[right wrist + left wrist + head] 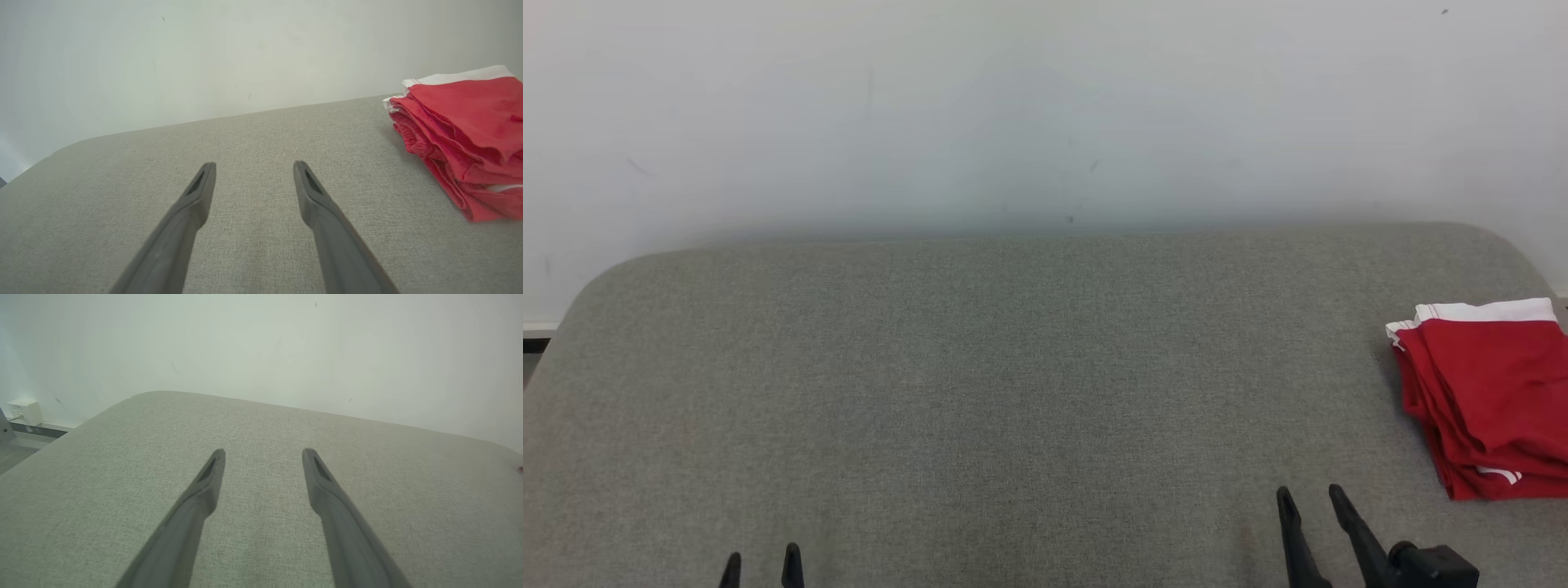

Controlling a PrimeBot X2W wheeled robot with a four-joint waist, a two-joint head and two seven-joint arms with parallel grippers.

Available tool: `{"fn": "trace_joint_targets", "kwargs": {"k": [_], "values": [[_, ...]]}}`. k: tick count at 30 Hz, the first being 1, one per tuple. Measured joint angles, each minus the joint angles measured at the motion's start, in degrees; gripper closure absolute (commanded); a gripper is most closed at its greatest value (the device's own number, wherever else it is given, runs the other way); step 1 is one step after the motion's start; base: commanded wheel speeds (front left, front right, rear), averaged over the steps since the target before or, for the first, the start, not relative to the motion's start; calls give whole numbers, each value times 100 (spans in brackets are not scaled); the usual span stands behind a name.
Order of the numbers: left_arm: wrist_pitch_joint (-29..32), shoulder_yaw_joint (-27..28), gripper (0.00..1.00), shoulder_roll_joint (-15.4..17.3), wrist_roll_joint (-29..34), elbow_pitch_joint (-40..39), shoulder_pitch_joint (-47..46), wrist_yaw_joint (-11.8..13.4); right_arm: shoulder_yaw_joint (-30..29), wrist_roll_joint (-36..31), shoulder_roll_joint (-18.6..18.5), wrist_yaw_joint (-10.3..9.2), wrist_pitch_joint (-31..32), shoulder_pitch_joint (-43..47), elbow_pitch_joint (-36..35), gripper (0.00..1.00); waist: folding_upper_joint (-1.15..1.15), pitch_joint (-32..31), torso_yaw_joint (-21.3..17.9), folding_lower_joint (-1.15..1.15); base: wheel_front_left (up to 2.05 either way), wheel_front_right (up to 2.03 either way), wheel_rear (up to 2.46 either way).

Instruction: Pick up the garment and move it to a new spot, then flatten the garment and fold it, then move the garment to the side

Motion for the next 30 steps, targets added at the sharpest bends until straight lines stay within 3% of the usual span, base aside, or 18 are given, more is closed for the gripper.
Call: {"fn": "trace_joint_targets", "kwargs": {"k": [5, 30], "values": [[30, 0, 100, -35, -35, 263, 65, 4, 2, 30, 2, 0, 40, 168, 245, 100, 0, 1, 0, 0, 0, 0, 0], [665, 66, 100, -38, -2343, 409, -325, -1, -309, 2336, 23, 0, 595, -46, 168, 100, 0, 58, 2, 0, 0, 0, 0]]}}
